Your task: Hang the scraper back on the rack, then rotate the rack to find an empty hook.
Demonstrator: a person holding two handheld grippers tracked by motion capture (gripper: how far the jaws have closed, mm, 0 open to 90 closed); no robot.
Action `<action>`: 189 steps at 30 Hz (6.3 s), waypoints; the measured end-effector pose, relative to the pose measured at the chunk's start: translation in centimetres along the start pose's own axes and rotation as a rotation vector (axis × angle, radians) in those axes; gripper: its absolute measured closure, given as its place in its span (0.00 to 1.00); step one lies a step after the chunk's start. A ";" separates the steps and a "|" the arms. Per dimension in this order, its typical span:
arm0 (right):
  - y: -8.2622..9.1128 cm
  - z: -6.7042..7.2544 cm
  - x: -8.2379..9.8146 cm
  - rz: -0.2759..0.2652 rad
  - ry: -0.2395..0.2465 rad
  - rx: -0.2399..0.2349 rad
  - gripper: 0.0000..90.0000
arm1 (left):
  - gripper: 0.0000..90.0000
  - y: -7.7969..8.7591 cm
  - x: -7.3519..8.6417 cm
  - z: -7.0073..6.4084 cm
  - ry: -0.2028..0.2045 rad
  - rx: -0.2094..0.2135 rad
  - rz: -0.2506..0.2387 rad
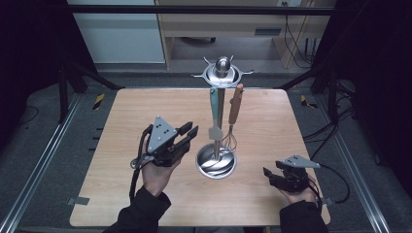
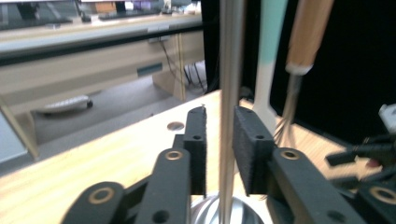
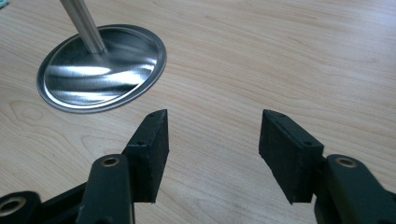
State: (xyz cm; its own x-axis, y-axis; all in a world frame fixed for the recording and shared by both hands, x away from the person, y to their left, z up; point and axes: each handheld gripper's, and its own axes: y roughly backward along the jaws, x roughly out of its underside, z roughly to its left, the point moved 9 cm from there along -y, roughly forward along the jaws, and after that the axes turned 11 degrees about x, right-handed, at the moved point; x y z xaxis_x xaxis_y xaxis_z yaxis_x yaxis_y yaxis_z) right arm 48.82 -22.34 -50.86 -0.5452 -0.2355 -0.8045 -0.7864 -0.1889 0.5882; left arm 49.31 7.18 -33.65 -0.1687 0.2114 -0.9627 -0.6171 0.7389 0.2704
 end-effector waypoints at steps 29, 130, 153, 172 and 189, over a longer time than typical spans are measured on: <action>0.9 0.5 -1.4 -0.057 0.000 -0.010 0.55 | 0.57 7.7 15.8 8.9 0.216 -0.144 0.247; 14.8 9.7 -26.3 -0.609 0.099 -0.148 1.00 | 0.55 9.0 21.0 11.2 0.288 -0.203 0.396; 14.6 12.5 -26.7 -0.600 0.143 -0.196 1.00 | 0.53 8.9 21.1 11.1 0.288 -0.191 0.402; 13.2 7.0 -25.7 -0.577 0.048 -0.103 1.00 | 0.53 8.8 21.1 11.1 0.297 -0.188 0.401; 13.2 6.4 -27.1 -0.602 0.051 -0.106 1.00 | 0.53 8.8 21.2 11.1 0.298 -0.187 0.405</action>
State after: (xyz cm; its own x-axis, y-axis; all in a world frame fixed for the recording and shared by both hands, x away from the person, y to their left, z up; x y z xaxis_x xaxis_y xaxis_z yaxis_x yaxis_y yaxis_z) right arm 51.35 -12.31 -21.83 0.0025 -0.1025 -0.9947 -0.9176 -0.3957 0.0384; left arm 48.83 25.23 -51.60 -0.6160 0.2453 -0.7486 -0.5792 0.5031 0.6415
